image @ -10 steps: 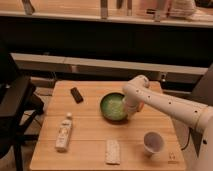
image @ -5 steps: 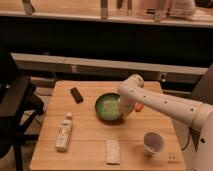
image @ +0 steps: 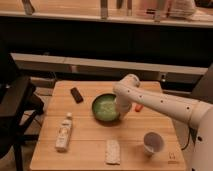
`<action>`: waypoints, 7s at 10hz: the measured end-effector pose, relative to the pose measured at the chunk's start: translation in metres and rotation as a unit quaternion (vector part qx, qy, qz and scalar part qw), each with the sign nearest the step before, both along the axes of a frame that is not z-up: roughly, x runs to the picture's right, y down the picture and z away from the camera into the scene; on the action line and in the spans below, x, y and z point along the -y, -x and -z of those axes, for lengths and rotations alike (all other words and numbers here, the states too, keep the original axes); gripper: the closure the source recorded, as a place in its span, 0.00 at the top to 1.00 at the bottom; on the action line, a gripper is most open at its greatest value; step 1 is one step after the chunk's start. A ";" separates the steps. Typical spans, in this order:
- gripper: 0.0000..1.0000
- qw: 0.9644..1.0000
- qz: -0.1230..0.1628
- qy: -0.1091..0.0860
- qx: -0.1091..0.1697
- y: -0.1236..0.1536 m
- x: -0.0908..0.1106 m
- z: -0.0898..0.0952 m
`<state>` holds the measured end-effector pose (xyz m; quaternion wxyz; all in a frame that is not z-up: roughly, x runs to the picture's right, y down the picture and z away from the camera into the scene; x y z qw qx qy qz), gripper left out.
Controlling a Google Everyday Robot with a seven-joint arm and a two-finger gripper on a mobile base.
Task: Drag the ceramic bowl in a circle
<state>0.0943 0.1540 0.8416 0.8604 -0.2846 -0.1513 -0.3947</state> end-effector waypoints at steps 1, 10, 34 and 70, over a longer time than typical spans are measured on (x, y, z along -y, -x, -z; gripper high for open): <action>0.04 1.000 0.001 -0.001 0.002 0.001 0.000 0.001; 0.04 0.999 0.033 -0.005 0.021 0.007 0.001 0.008; 0.04 0.993 0.094 -0.007 0.069 -0.012 0.011 0.013; 0.04 0.981 0.157 0.010 0.111 -0.009 0.026 -0.008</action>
